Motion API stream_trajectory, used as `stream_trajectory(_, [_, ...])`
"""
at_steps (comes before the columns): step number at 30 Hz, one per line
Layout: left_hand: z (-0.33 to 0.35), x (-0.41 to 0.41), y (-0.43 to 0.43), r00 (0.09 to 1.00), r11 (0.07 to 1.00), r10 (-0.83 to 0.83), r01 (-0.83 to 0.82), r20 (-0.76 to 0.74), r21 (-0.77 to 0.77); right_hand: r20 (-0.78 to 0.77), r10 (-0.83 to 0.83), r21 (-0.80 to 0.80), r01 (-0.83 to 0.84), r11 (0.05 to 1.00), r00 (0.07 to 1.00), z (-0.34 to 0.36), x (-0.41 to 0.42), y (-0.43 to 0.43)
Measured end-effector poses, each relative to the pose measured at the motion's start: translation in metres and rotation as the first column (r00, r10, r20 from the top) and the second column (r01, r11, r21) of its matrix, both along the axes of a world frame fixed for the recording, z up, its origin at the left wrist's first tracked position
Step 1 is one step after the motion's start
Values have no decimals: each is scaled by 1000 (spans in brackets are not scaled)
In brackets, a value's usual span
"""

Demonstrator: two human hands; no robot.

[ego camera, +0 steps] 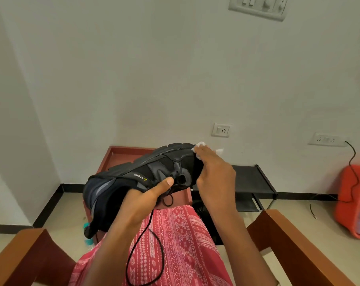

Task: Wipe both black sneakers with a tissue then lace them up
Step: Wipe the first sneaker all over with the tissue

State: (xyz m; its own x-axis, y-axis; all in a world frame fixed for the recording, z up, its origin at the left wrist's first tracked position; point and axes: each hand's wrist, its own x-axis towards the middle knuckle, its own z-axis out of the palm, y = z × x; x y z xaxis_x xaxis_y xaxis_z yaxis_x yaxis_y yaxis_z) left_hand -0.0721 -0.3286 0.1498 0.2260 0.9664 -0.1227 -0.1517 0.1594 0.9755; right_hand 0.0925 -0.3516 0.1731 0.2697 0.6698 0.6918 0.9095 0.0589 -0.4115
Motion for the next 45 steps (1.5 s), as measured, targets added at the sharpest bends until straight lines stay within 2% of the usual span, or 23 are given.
stream_trajectory(4, [2,5,-5,996,997,-47,52,-77,63,90,110,-127,-99,987,990,-1,-16,8])
stream_trajectory(7, [4,2,-7,994,991,-102,98,36,92,133,249,-213,-218,952,959,3,-24,8])
stream_trajectory(9, [6,-2,-7,982,989,-124,111,141,101,110,351,-275,-311,910,930,9,-23,7])
stream_trajectory(11, [10,-4,-6,975,989,-118,98,188,114,59,389,-245,-365,898,919,15,-18,5])
stream_trajectory(12, [13,-3,-7,977,990,-102,80,188,120,40,368,-219,-351,910,929,18,-16,5])
stream_trajectory(15, [15,-1,-6,974,994,-44,21,223,106,11,173,-144,-170,975,985,20,-9,6])
stream_trajectory(18, [16,1,-6,971,990,-33,-1,239,143,-20,41,-183,-44,982,999,20,-11,7])
stream_trajectory(22, [16,0,-7,985,987,-54,28,163,156,44,128,-228,-115,967,991,16,-29,8])
stream_trajectory(25, [14,1,-8,993,979,-118,115,13,169,77,273,-223,-251,942,959,14,-45,9])
stream_trajectory(27, [14,2,-10,994,979,-68,84,-87,186,112,345,-243,-311,919,932,13,-50,8])
stream_trajectory(30, [14,4,-11,976,973,16,35,-217,228,77,392,-235,-365,901,917,9,-43,9])
stream_trajectory(34, [8,0,-4,973,978,26,23,-230,208,10,223,-109,-221,969,975,-6,-18,11])
stream_trajectory(38, [19,5,-15,967,974,32,27,-254,226,-90,33,-84,-41,996,995,-18,-15,7])
stream_trajectory(40, [19,10,-17,977,972,39,11,-208,234,-110,57,-81,-66,995,992,-21,-24,4])
stream_trajectory(42, [17,11,-15,987,962,-6,49,-161,267,-112,165,-61,-172,983,980,-22,-34,1])
stream_trajectory(45, [6,10,-7,982,949,-21,78,-185,306,-87,308,-24,-311,950,947,-22,-45,-3])
